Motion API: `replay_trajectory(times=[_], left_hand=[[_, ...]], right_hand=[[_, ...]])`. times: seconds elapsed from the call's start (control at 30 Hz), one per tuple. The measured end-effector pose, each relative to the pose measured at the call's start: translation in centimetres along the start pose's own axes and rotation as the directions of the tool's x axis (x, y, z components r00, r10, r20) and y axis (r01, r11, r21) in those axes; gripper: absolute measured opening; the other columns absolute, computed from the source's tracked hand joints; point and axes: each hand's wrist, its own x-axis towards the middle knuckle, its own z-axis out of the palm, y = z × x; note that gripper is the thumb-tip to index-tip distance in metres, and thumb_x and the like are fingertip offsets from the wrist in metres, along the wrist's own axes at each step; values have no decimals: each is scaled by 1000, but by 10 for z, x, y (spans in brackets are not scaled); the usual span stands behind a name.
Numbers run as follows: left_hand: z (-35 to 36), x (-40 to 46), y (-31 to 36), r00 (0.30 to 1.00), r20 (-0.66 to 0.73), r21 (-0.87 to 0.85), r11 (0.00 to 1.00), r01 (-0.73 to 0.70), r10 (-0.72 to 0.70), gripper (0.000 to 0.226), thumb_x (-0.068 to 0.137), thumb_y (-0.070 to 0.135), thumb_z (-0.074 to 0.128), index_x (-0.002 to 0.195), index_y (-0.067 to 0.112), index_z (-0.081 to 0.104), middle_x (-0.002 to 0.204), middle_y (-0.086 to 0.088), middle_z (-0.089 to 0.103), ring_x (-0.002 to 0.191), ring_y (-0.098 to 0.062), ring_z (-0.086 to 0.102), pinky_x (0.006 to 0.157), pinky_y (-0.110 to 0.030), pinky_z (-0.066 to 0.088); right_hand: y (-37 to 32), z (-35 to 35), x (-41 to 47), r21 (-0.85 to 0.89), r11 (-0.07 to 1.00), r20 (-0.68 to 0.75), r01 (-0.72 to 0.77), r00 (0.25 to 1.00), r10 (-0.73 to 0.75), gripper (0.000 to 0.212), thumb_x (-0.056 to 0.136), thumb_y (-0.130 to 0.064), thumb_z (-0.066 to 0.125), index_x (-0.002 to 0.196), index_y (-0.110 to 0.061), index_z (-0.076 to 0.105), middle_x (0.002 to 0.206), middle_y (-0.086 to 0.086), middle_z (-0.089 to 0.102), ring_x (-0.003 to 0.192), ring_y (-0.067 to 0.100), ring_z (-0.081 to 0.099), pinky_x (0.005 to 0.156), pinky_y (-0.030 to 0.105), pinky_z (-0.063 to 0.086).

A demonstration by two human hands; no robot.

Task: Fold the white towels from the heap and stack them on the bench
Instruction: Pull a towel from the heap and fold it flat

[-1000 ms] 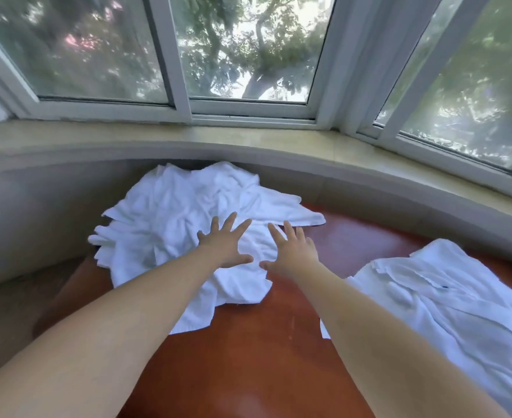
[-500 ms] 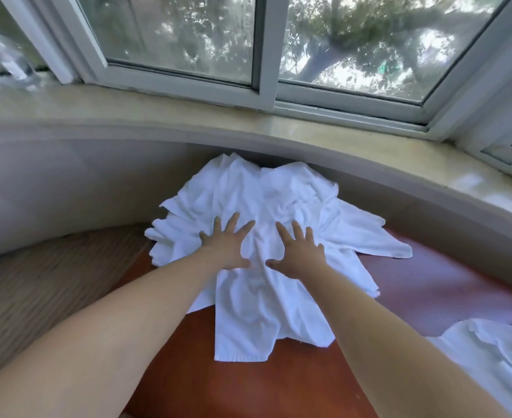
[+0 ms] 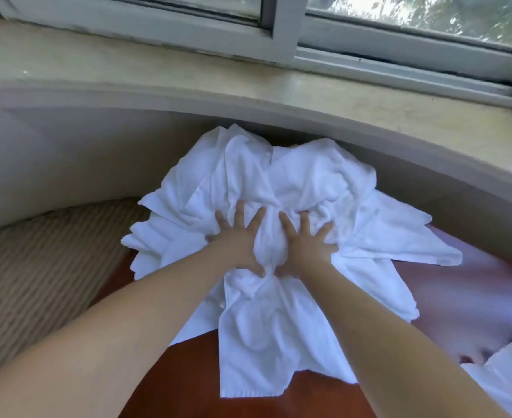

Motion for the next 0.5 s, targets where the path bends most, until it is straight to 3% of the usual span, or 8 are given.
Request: replay_trajectory(times=[0.13,0.23,0.37,0.5], left_hand=[[5,0,8,1000,-22,38,999,-5,6,145,71,54,86,148,46,-36,158,-1,-43,147,-58,-20,107,-68,39],[15,-5,18,993,-115,29,999,14,-10,122,85,36,78,157,40,-21,164,-9,-25,148,-57,-3,106,-59,45],[28,-18,20,952,-307,49,999,7,8,91,90,20,67,159,36,9,158,-13,13,129,-45,39,89,-42,48],[29,-40,24,930,-369,-35,999,-9,-5,74,90,15,65,149,38,28,141,-9,28,111,-36,46,74,-35,41]], right_hand=[[5,0,-4,30,999,-50,20,999,-19,123,71,-58,82,156,-51,-7,164,-6,-10,147,56,-1,105,68,36],[4,5,-15,31,999,-149,34,988,-29,104,79,-51,80,158,-42,12,162,-4,9,145,54,14,104,60,41],[1,16,-36,26,999,-304,47,952,-37,66,92,-32,69,148,-30,34,149,-3,32,126,42,42,88,45,48],[5,17,-57,122,988,-369,94,928,-43,42,94,-16,57,134,-23,46,133,-1,43,102,34,51,74,40,48]])
